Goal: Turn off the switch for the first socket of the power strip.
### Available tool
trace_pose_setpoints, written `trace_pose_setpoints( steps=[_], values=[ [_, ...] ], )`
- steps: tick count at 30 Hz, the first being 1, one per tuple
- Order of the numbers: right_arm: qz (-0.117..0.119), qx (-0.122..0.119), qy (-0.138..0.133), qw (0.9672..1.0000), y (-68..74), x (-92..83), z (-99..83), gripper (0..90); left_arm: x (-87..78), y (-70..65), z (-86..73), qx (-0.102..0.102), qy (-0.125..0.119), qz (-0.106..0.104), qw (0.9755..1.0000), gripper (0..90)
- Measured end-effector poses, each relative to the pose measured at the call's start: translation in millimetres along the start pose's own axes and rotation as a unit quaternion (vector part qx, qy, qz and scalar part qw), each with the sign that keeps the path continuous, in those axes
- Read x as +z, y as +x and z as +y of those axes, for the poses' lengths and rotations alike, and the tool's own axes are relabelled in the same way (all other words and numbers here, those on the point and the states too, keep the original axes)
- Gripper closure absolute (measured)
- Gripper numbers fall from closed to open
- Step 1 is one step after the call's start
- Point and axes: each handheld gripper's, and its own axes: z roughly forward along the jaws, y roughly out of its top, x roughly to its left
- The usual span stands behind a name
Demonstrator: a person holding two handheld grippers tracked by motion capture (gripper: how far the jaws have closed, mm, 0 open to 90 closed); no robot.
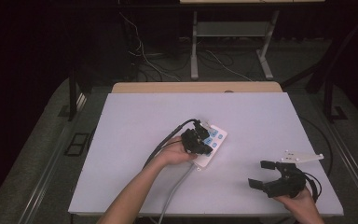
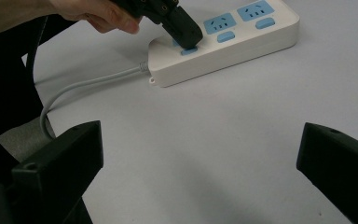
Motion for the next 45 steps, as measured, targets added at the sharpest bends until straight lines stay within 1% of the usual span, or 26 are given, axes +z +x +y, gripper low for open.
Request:
trace_pose_setpoints(
  steps=[3, 4, 6, 8, 11, 13, 20, 30, 35, 39, 45],
  values=[
    [-0.001, 0.001, -0.001, 1.0000, -0.6, -1.0, -0.3, 0.3, -1.6, 1.6, -0.7, -0.002, 0.001, -0.005, 1.0000, 89.7],
    [-0.001, 0.001, -0.001, 1.0000, -1.0, -1.1, -0.5, 0.3, -4.7, 2.6, -0.5, -0.006, -0.011, -0.008, 0.9999, 89.7],
    [-0.001, 0.003, -0.001, 1.0000, -1.9, -1.4, -0.5, 0.3, -7.8, 3.5, -1.0, -0.007, -0.011, -0.005, 0.9999, 89.6],
    [-0.001, 0.004, -0.001, 1.0000, -2.3, -1.6, -0.5, 0.3, -10.0, 3.9, -2.8, -0.006, -0.013, -0.009, 0.9999, 89.6],
    [-0.002, 0.005, -0.001, 1.0000, -2.9, -1.5, -0.9, 0.3, -14.7, 2.6, -3.8, -0.008, -0.024, -0.010, 0.9996, 89.5],
    [-0.002, 0.005, 0.000, 1.0000, -3.4, -1.3, -1.0, 0.3, -17.8, 1.9, -3.4, -0.005, -0.029, -0.008, 0.9996, 89.5],
    [-0.005, 0.006, 0.000, 1.0000, -5.3, -2.1, -1.1, 0.3, -29.5, 0.2, -3.6, -0.003, -0.043, 0.002, 0.9991, 89.4],
    [-0.006, 0.007, 0.002, 1.0000, -5.8, -1.8, -1.2, 0.3, -49.4, 1.3, -8.7, -0.010, -0.057, 0.018, 0.9982, 89.3],
    [-0.007, 0.007, 0.001, 1.0000, -6.1, -1.7, -1.2, 0.3, -61.9, 1.1, -11.9, -0.017, -0.070, 0.023, 0.9972, 89.1],
    [-0.006, 0.006, 0.002, 1.0000, -6.1, -1.3, -1.2, 0.3, -72.7, 0.5, -15.2, -0.015, -0.076, 0.028, 0.9966, 87.5],
    [-0.006, 0.006, 0.002, 1.0000, -6.2, -0.5, -1.2, 0.3, -88.5, -0.1, -22.6, -0.025, -0.092, 0.033, 0.9949, 84.5]
  ],
)
